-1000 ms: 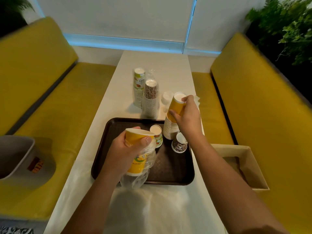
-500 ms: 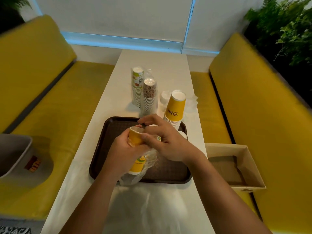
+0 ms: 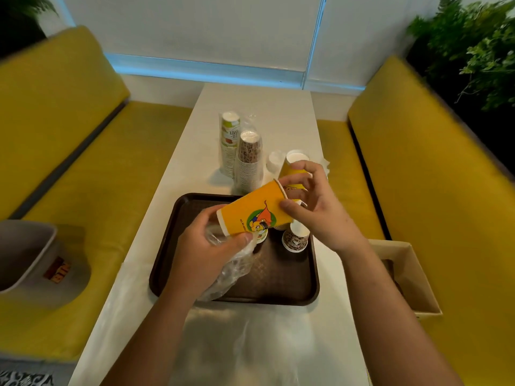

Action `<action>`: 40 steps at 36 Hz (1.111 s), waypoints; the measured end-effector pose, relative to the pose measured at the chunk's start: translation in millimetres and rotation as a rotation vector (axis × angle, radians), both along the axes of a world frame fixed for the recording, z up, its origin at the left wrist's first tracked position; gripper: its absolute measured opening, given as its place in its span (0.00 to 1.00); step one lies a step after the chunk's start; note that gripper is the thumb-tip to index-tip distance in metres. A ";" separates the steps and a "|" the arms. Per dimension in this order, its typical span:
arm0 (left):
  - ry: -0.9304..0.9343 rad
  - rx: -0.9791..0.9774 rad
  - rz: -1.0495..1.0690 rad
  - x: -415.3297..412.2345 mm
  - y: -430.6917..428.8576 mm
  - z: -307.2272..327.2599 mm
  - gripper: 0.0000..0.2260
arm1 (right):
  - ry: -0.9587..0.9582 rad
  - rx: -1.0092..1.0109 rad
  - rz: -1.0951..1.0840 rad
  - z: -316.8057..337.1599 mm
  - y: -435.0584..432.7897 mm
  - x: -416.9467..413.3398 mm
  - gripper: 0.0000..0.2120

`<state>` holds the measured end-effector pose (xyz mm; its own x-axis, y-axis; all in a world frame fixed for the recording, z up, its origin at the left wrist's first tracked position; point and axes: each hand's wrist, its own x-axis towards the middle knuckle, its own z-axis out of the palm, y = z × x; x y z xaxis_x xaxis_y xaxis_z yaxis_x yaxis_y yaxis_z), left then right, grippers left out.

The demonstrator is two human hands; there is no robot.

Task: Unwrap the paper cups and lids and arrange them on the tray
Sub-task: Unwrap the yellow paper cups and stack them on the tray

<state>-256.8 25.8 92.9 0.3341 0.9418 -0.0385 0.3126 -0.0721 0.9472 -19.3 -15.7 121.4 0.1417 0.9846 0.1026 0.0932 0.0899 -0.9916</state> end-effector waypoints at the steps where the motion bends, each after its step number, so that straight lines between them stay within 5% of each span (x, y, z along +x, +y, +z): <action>1: -0.009 0.008 0.009 0.1 -0.3 -0.5 0.27 | -0.038 -0.029 0.026 0.8 -0.9 3.4 0.34; 7: -0.062 0.038 0.068 2.4 -1.5 0.5 0.35 | -0.157 -0.132 0.195 9.6 -4.1 12.5 0.48; 17: -0.063 0.077 0.126 1.7 4.9 -0.9 0.30 | -0.364 -0.258 0.446 19.4 8.6 1.8 0.60; 23: -0.074 0.010 0.098 -0.6 3.3 1.2 0.35 | -0.196 0.047 -0.085 41.1 25.9 6.4 0.49; 28: -0.034 -0.041 0.036 -3.6 4.2 -4.7 0.41 | -0.502 0.236 -0.575 29.4 50.6 23.3 0.44; 36: 0.018 -0.059 -0.046 -0.9 1.8 -2.8 0.49 | -0.738 -0.002 -0.521 -16.1 71.3 28.4 0.41; 40: 0.031 -0.027 -0.015 0.6 2.3 -6.2 0.44 | -0.796 -0.135 -0.431 -39.7 68.7 28.0 0.37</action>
